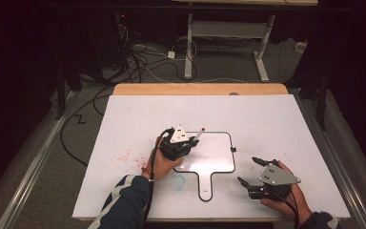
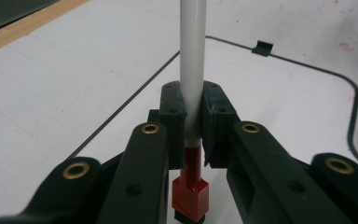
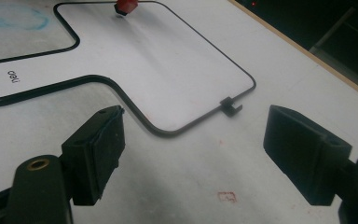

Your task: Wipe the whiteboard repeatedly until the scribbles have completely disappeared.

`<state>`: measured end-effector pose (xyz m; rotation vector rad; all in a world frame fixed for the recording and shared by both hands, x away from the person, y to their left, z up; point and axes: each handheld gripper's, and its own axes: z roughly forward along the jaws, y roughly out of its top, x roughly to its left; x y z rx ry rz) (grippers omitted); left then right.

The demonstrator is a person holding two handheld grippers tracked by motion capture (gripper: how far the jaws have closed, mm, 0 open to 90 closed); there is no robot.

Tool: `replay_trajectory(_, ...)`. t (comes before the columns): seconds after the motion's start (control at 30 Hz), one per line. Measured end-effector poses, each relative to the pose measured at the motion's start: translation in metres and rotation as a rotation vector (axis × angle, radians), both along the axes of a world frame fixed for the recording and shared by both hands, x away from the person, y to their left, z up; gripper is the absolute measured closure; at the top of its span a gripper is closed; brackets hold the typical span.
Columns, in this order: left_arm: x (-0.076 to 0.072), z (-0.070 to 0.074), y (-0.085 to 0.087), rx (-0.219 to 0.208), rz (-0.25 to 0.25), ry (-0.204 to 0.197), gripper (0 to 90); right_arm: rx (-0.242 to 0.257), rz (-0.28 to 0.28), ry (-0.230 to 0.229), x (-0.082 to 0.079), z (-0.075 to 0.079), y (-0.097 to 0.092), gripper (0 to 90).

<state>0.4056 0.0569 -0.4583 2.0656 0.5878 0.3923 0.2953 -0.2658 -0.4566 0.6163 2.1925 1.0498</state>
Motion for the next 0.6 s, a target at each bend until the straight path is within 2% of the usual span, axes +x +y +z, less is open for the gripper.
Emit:
replay_trajectory(0.2, -0.01, 0.007, 0.0, -0.035, -0.013, -0.01, 78.8, 0.012, -0.009, -0.001, 0.003, 0.001, 0.0, 20.9)
replay_trajectory(0.27, -0.013, 0.009, -0.001, -0.029, -0.019, -0.021, 78.8, 0.015, -0.011, -0.002, 0.004, 0.001, 0.0, 20.9)
replay_trajectory(0.6, -0.021, 0.013, -0.004, -0.062, -0.058, -0.022, 78.8, 0.059, -0.042, -0.002, 0.008, 0.006, -0.003, 21.1)
